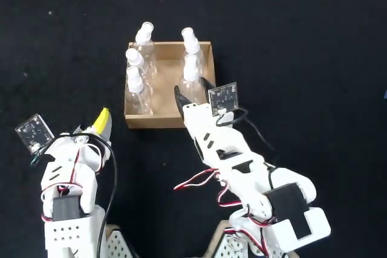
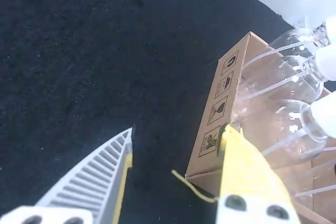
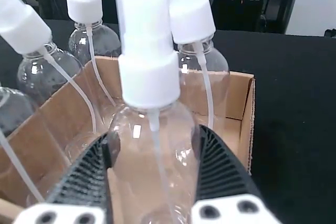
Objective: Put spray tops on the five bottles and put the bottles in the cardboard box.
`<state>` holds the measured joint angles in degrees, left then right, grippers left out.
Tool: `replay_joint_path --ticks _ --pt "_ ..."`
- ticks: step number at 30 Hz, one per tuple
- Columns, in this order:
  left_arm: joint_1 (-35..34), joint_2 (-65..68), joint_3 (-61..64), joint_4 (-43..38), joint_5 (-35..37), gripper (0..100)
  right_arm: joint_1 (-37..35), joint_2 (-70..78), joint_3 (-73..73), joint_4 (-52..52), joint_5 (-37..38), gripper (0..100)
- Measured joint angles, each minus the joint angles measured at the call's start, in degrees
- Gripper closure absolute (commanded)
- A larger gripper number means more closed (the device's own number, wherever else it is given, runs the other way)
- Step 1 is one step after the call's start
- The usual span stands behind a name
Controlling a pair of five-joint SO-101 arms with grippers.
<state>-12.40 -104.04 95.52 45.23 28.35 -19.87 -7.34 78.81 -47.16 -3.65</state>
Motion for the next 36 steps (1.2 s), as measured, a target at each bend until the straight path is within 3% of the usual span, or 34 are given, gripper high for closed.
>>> replay_joint_path --ticks 29,36 --pt "0.0 0.0 0.0 -1.23 0.0 75 0.0 0.0 0.0 0.0 0.0 96.7" --pt "0.0 0.0 0.0 -1.67 0.0 75 0.0 0.0 0.0 0.0 0.0 79.5"
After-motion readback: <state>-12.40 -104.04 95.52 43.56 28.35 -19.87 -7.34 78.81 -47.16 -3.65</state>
